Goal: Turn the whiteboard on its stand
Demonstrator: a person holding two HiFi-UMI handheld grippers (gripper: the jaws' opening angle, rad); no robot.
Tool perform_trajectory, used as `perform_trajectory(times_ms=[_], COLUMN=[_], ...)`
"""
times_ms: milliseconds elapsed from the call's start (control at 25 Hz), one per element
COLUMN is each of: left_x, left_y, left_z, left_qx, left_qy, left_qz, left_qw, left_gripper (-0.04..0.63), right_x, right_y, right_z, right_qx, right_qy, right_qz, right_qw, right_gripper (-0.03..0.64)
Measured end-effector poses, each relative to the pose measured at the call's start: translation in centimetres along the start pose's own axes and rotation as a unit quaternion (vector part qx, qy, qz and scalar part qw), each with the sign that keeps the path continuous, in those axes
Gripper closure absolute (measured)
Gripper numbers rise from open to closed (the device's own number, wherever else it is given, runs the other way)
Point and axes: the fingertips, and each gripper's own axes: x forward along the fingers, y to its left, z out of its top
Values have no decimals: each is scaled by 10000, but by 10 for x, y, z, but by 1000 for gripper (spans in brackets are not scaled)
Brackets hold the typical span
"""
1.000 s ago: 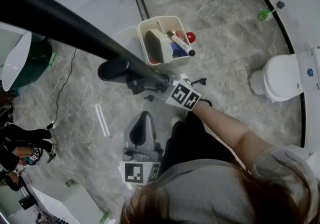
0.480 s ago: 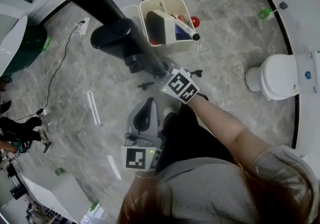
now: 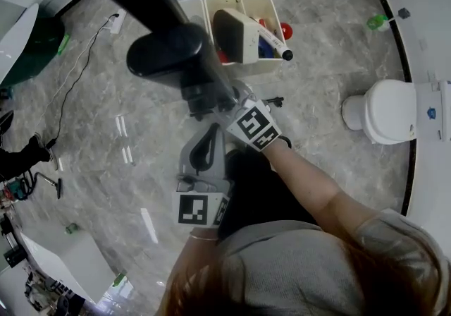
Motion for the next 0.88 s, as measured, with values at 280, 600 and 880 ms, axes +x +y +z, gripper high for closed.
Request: perform_trajectory(times_ms=[280, 600, 880], left_x=[3, -4, -27], left_y=[-15, -19, -42], left_z=[-12, -19, -35], left_qx=[28, 11, 64], left_qy=[8, 76, 249], left_qz=[-69, -132, -254], left_qw=[10000, 9999, 9993], left_gripper=[595, 595, 595], right_x=[-12, -27, -57], right_y=[11, 22, 21], right_z=[-5, -7, -14], right_qx=[-22, 5, -55], right_qy=[7, 29, -97], right_qz=[41, 23, -193], right_qw=[10000, 10000, 9998], right_gripper=[523, 522, 528])
